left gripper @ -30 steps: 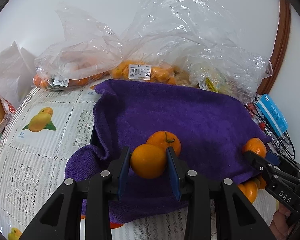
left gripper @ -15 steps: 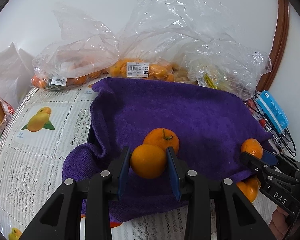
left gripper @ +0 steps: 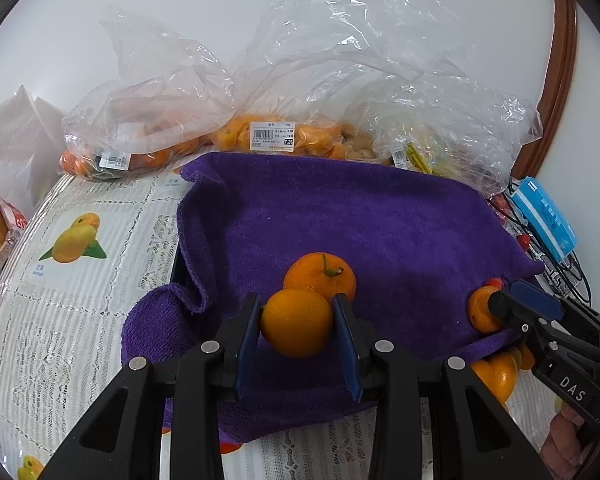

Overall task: Organize fruits
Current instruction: 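Open both tools to release the oranges onto the purple towel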

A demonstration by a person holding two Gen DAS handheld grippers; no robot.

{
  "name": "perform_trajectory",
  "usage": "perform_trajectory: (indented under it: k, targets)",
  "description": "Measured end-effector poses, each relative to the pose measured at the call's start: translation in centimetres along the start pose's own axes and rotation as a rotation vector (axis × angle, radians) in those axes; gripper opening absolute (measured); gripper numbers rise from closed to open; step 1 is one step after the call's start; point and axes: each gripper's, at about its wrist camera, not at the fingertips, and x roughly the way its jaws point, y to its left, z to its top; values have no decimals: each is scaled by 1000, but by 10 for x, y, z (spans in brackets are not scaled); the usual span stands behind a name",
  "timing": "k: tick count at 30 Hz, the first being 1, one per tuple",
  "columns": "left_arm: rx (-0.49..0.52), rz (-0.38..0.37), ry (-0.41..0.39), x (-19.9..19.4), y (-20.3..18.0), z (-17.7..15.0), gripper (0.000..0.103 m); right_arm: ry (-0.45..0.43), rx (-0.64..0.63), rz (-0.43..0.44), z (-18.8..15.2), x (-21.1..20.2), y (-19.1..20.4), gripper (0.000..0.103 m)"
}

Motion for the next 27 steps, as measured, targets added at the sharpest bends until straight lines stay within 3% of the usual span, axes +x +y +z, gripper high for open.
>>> perform_trajectory:
  k: [20, 27]
  targets:
    - [41, 1, 5, -1, -10, -2, 34, -17, -10, -16, 0, -3, 0, 44]
    - [23, -27, -32, -11, -8, 0, 35, -22, -8, -20, 1, -5, -1, 44]
